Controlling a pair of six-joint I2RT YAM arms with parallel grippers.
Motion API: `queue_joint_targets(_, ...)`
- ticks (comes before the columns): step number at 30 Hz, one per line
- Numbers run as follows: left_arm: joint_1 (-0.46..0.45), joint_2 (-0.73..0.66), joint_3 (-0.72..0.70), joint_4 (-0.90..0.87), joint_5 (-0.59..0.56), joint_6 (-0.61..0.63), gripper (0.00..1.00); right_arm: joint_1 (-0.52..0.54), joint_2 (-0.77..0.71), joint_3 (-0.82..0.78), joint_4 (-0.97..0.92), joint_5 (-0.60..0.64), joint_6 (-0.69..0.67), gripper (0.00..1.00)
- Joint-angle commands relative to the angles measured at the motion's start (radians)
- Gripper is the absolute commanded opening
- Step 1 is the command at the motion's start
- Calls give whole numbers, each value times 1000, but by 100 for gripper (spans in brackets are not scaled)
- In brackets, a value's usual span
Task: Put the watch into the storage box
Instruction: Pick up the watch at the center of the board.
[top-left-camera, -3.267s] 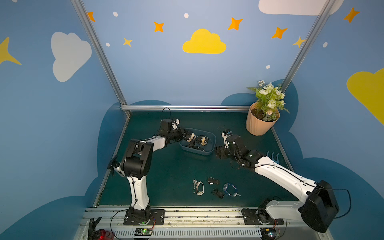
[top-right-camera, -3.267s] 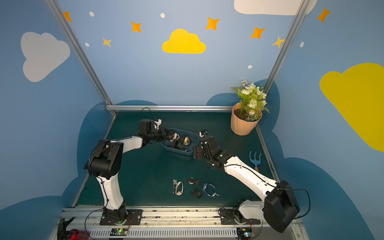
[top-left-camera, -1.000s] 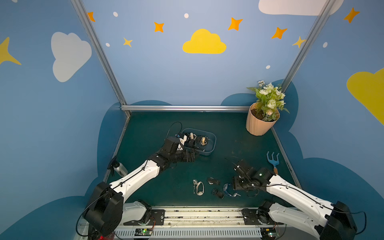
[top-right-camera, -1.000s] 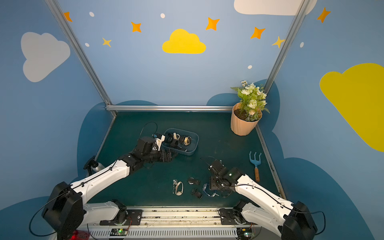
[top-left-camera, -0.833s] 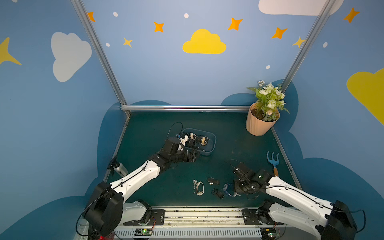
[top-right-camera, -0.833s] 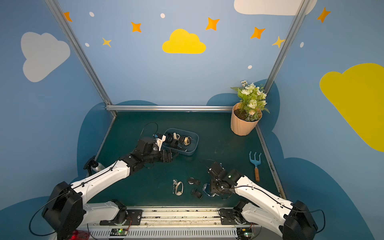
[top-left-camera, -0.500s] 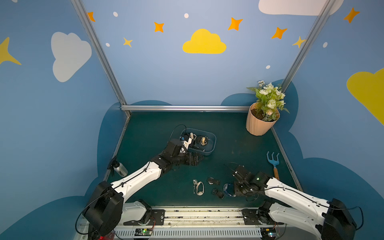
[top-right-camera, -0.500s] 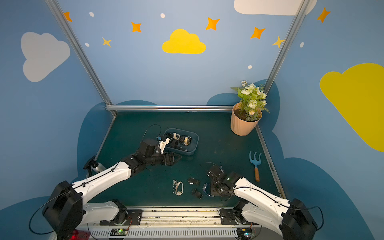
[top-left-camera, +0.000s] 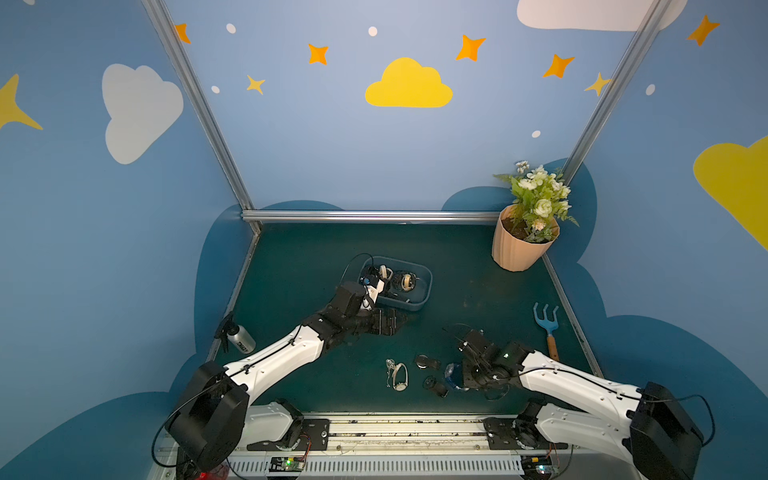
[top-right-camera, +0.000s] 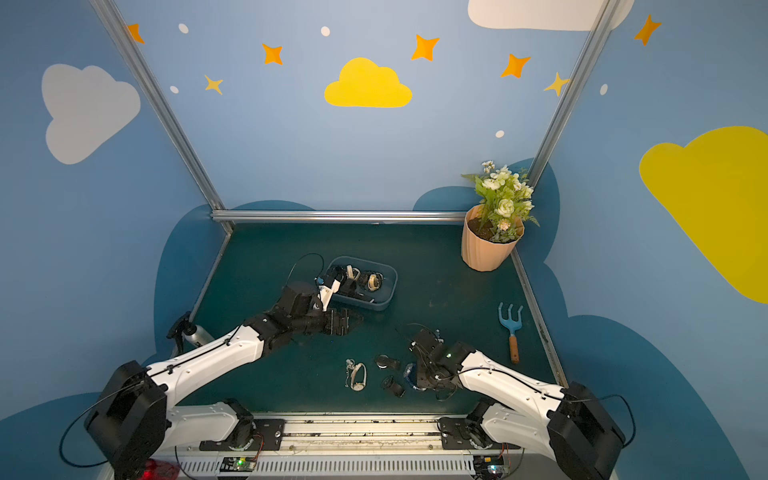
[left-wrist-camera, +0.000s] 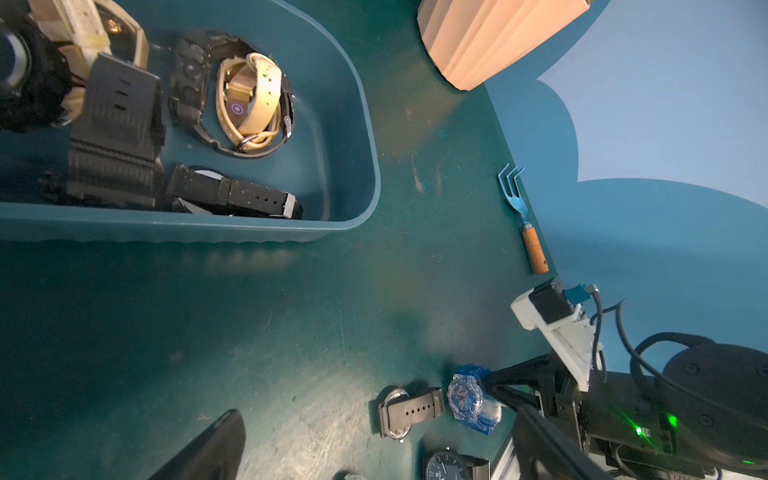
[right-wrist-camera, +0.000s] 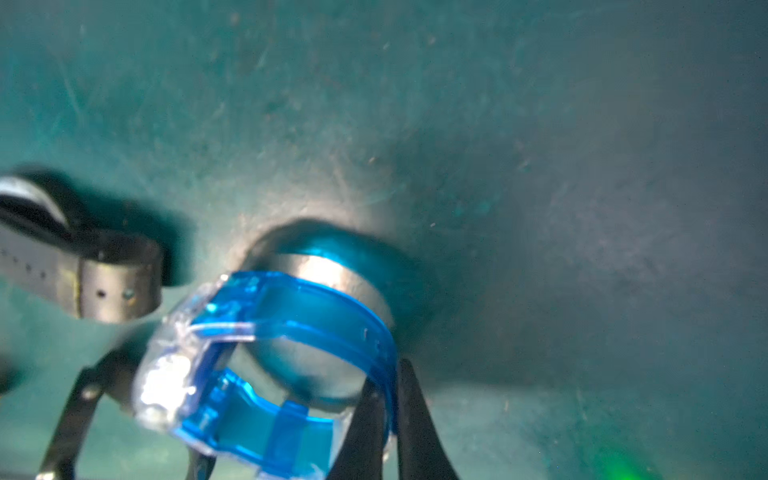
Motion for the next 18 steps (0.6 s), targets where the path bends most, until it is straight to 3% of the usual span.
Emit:
queue_joint_targets(1, -3, -15, -10, 13, -8, -6, 100, 5, -22, 45, -42, 63, -13, 4)
queue_joint_targets(10, -2, -43, -24, -10, -28, 2, 100, 0, -12, 236, -144, 205, -102, 0)
queue_joint_targets(18, -1, -83, -49, -29, -64, 8, 100, -62, 143, 469, 2, 257, -303, 0)
